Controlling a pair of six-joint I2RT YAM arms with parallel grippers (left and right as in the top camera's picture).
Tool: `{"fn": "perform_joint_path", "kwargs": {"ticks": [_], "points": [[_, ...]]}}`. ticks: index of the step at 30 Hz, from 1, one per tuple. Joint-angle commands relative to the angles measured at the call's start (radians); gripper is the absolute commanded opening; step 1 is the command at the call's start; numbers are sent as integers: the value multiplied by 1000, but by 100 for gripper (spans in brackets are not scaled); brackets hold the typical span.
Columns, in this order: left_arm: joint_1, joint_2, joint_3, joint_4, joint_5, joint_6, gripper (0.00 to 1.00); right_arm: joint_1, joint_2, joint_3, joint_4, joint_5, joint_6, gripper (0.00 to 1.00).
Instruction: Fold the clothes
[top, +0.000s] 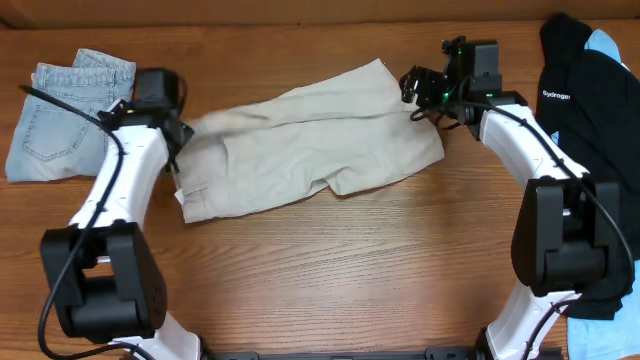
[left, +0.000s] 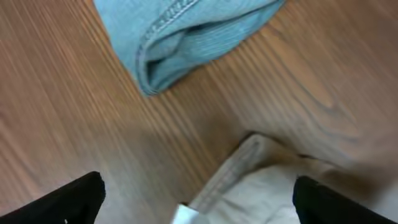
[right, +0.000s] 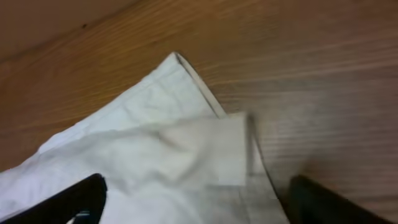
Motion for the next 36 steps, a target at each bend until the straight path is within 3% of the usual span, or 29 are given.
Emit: {"fn": "perform_joint_path", "kwargs": {"ticks": [1,4,7,11,20,30,32,33,35,36], "points": [[5,-6,116,-101,125,222,100,-29,-41,67,-76,1,3,100],[15,-5,235,-301,260,294,100,-50,-88,113,-220,-3,-33,100],[15,-3,222,-353,363,409,100,-51,-120,126,-306,-4,-80,100],[17,-3,122,-337,381,455,100,-43,-123,126,-391,-14,-135,100],[22,-2,-199,83,424,596,100,-29,-123,126,-449,-13,-166,100],[45,24,-325,277,425,640,97,-29,-123,126,-458,-13,-165,96],[45,24,-326,275,425,640,91,-29,-123,126,-455,-13,-165,95],[45,24,-326,275,424,640,83,-29,-123,126,-452,-14,-165,95],[43,24,-330,275,423,636,56,-29,-123,126,-452,-14,-164,95],[43,24,-335,279,424,636,49,-29,-123,126,-454,-14,-164,95]]}}
